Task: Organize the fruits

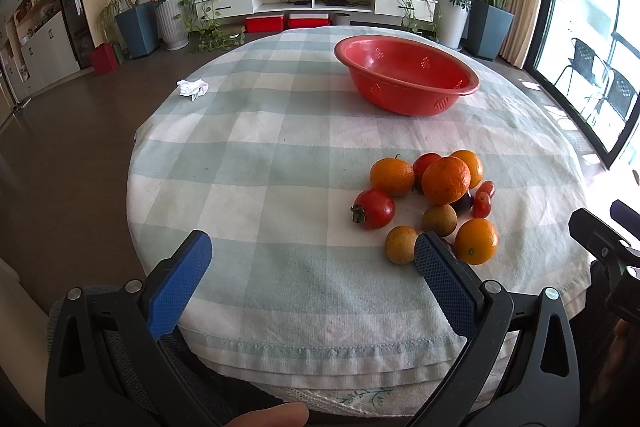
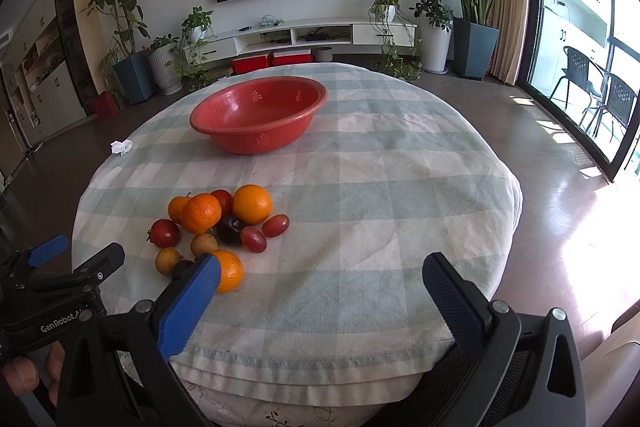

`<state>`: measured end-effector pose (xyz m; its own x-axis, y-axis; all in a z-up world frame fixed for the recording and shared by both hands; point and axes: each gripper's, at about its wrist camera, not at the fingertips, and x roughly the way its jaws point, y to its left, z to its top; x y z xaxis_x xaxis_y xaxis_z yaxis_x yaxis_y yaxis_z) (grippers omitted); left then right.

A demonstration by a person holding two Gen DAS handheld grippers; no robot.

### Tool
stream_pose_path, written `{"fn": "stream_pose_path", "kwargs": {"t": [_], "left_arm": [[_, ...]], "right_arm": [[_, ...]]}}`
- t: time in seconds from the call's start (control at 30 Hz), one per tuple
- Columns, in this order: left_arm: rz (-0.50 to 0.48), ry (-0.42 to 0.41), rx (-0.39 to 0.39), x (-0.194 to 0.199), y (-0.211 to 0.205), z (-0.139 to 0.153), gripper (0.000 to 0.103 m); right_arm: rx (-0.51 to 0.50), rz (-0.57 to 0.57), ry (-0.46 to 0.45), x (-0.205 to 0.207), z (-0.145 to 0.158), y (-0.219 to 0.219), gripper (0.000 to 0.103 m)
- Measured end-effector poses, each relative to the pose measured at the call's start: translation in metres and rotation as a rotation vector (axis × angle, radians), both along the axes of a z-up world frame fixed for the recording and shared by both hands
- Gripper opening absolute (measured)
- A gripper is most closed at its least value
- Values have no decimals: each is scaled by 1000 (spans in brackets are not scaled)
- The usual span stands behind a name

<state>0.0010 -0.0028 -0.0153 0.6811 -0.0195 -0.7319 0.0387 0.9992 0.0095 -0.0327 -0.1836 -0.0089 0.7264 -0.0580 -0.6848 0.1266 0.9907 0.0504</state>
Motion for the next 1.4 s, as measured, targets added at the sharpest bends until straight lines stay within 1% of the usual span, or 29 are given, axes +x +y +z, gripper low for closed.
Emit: {"fn": "stream_pose_path", "kwargs": {"t": [0.73, 0.83, 0.9, 0.97, 1.03, 1.07, 1.1, 1.13, 1.17, 1.23, 1.27, 1.4], "left_arm": [[2, 3, 0, -1, -2, -5, 103], [-4, 8, -18, -1, 0, -7, 103], [-28, 15, -59, 1, 7, -9, 103], [-56, 16, -101, 0, 14, -10, 103], [-102, 6, -156, -1, 22, -10, 103], [-120, 5, -165, -2, 24, -11, 103], [-141, 1, -166, -3, 25, -11, 103], [-162, 0, -151, -4, 26, -12, 103], [-181, 11, -117, -5, 23, -14, 103], [-228, 60, -60, -5, 17, -18, 103], [-244, 73, -53, -4, 16, -19, 103], [-320, 104, -132, 9, 15, -16, 103]], "right_arm": [[1, -2, -1, 0, 0, 0, 103], [3, 2, -2, -2, 1, 2, 103], [5, 9, -8, -3, 2, 2, 103], [5, 21, -17, 0, 1, 15, 103], [11, 31, -27, -1, 0, 16, 103], [14, 35, -32, -1, 0, 17, 103], [19, 38, -37, -1, 0, 18, 103], [28, 44, -41, -1, -1, 17, 103], [33, 48, -41, 0, -2, 16, 103], [40, 57, -39, 2, -5, 16, 103], [43, 62, -36, 3, -7, 16, 103], [58, 82, -28, 6, -12, 16, 103]]}}
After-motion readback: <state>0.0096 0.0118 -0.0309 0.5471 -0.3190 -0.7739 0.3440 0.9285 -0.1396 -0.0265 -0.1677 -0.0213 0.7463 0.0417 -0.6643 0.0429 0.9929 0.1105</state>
